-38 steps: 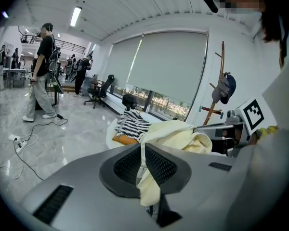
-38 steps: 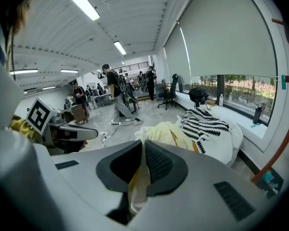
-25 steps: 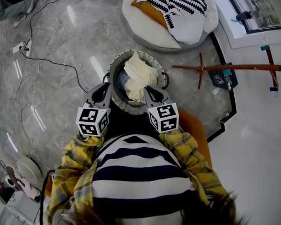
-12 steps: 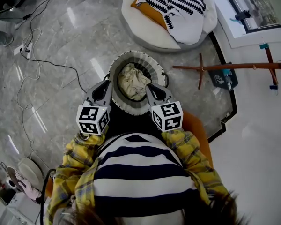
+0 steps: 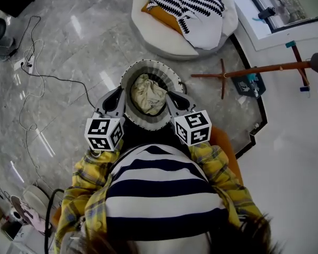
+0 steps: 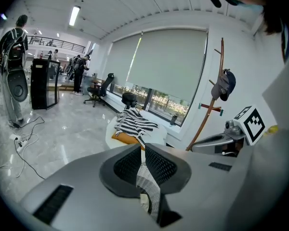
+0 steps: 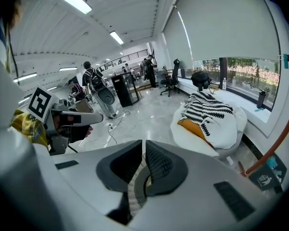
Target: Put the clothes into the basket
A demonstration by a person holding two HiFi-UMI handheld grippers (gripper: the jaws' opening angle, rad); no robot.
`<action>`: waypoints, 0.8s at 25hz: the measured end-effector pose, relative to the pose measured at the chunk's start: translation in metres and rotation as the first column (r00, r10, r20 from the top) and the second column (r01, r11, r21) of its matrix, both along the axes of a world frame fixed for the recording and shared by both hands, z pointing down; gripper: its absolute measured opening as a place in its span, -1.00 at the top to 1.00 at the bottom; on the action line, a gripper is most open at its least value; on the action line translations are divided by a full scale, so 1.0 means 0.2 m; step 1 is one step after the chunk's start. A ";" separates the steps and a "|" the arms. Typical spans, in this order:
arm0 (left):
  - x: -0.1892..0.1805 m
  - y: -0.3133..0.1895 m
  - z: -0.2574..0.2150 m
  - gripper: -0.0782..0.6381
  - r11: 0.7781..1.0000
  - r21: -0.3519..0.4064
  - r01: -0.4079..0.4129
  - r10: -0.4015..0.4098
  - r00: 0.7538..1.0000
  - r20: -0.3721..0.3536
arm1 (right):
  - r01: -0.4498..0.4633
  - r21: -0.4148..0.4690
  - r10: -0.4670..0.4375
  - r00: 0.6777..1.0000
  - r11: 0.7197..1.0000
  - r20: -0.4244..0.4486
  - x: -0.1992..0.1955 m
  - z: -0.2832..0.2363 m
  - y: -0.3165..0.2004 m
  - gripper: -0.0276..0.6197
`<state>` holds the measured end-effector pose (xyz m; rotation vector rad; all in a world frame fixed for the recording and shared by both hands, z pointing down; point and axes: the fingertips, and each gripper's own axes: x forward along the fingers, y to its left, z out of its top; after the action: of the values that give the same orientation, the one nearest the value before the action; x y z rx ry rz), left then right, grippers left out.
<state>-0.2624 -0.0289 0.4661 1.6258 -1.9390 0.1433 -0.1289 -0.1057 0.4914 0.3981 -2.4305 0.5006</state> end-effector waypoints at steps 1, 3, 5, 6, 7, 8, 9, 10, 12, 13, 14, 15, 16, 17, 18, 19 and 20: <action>0.00 0.00 0.00 0.67 1.000 0.001 0.000 0.000 1.000 -0.002 | -0.001 0.003 0.001 1.000 1.000 0.001 0.01 -0.01 0.00 0.79; 0.02 0.00 0.00 0.67 1.000 0.001 0.001 -0.001 1.000 -0.008 | -0.008 0.007 0.008 1.000 1.000 0.002 0.02 -0.02 -0.01 0.80; 0.03 0.00 0.00 0.67 1.000 -0.001 0.000 0.000 1.000 -0.012 | -0.023 0.001 0.023 1.000 1.000 0.007 0.03 -0.03 -0.01 0.81; 0.04 0.00 0.00 0.67 1.000 -0.002 0.000 0.000 1.000 -0.013 | -0.031 -0.008 0.031 0.999 0.999 0.011 0.04 -0.03 -0.01 0.81; 0.04 0.00 0.00 0.67 1.000 -0.004 -0.001 0.001 1.000 -0.015 | -0.040 -0.018 0.040 0.999 0.999 0.016 0.05 -0.03 -0.01 0.82; 0.05 0.00 0.00 0.67 1.000 -0.004 -0.003 0.003 1.000 -0.016 | -0.048 -0.026 0.049 0.999 0.998 0.019 0.05 -0.03 -0.01 0.82; 0.06 0.00 0.00 0.67 1.000 -0.005 -0.004 0.004 1.000 -0.018 | -0.055 -0.032 0.056 0.998 0.998 0.022 0.06 -0.03 -0.01 0.82; 0.07 0.00 0.00 0.67 1.000 -0.005 -0.006 0.006 1.000 -0.020 | -0.060 -0.034 0.061 0.998 0.998 0.023 0.06 -0.03 -0.01 0.83; 0.08 0.00 0.01 0.67 1.000 -0.004 -0.008 0.008 1.000 -0.025 | -0.067 -0.034 0.068 0.997 0.997 0.022 0.07 -0.03 -0.01 0.83; 0.08 0.00 0.01 0.67 1.000 -0.004 -0.009 0.008 1.000 -0.028 | -0.070 -0.036 0.071 0.997 0.997 0.021 0.08 -0.03 0.00 0.83; 0.09 0.00 0.01 0.67 1.000 -0.005 -0.009 0.009 1.000 -0.030 | -0.073 -0.040 0.074 0.997 0.997 0.022 0.08 -0.03 0.00 0.83; 0.09 0.00 0.01 0.67 1.000 -0.007 -0.009 0.009 0.999 -0.032 | -0.076 -0.043 0.077 0.997 0.996 0.023 0.08 -0.03 0.00 0.83; 0.10 0.01 0.01 0.67 1.000 -0.008 -0.010 0.010 0.999 -0.033 | -0.080 -0.045 0.081 0.996 0.996 0.023 0.09 -0.03 0.00 0.83; 0.10 0.01 0.01 0.67 1.000 -0.010 -0.011 0.011 0.999 -0.034 | -0.085 -0.045 0.086 0.996 0.995 0.023 0.09 -0.03 0.00 0.83; 0.11 0.01 0.02 0.67 1.000 -0.012 -0.012 0.012 0.999 -0.035 | -0.089 -0.043 0.090 0.996 0.995 0.021 0.09 -0.03 -0.01 0.83; 0.11 0.02 0.02 0.67 1.000 -0.015 -0.012 0.012 0.999 -0.037 | -0.093 -0.042 0.094 0.995 0.995 0.019 0.10 -0.03 -0.01 0.83; 0.11 0.02 0.02 0.67 1.000 -0.017 -0.012 0.011 0.999 -0.039 | -0.096 -0.042 0.097 0.995 0.995 0.018 0.10 -0.03 0.00 0.83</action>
<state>-0.2399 -0.0250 0.4705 1.6172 -1.8940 0.1320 -0.1087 -0.1066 0.4855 0.4971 -2.4248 0.5975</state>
